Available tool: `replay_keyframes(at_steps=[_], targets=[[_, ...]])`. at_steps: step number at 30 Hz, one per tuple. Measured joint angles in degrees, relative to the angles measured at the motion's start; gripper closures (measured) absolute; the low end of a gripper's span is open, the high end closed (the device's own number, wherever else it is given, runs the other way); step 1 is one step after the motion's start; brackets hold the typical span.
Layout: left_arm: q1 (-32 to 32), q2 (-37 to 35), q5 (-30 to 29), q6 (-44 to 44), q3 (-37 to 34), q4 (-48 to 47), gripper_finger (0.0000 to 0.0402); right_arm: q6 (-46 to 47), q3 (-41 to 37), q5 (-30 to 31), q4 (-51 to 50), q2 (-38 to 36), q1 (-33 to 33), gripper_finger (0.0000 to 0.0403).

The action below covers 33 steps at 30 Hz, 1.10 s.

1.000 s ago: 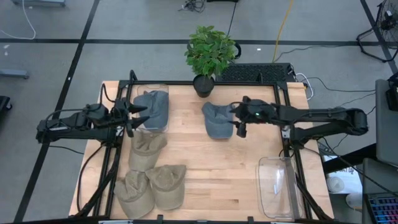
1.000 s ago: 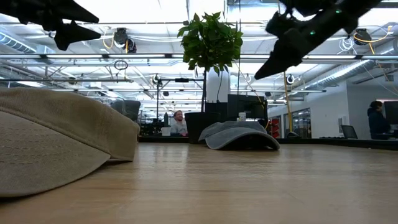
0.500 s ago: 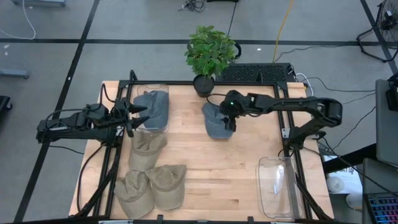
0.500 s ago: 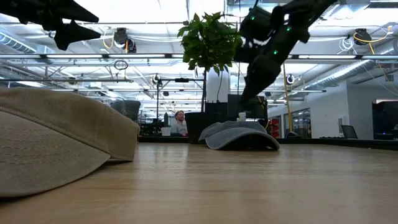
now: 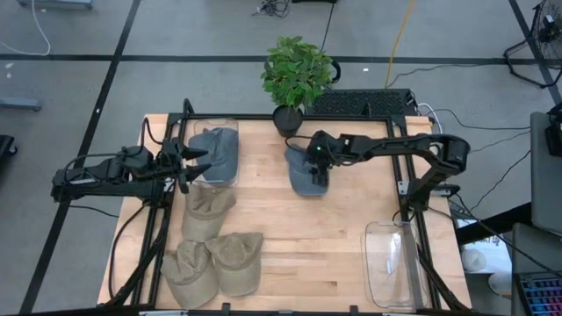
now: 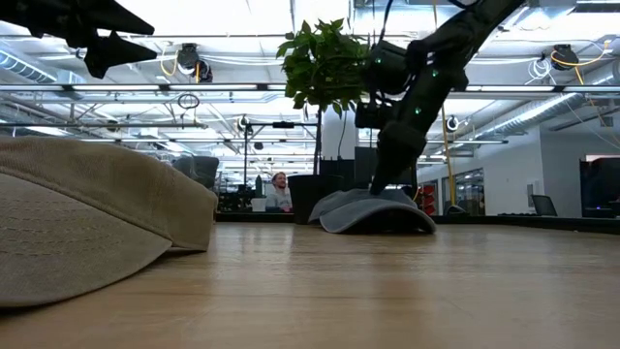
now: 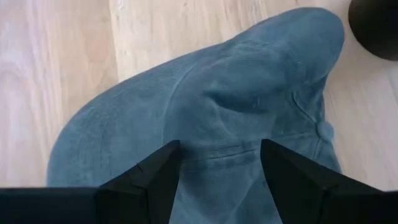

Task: Pick & Place hat
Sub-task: Put the blue cap into the left transparent bin

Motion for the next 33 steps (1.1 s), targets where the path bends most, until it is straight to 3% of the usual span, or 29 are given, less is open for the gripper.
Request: replay_keyframes(at_steps=[15,20,33], targets=[[0.0,0.0,0.0,0.0,0.0,0.1,0.0144,0.0,0.0,-0.2,-0.7,0.1,-0.4,0.0201],[0.0,0.0,0.0,0.0,0.0,0.0,0.0144,0.0,0.0,-4.4,-0.9,0.1,-0.5,0.0247],[0.0,0.0,0.0,0.0,0.0,0.0,0.0144,-0.5,0.0,-4.5,-0.5,0.1,-0.5,0.0389]])
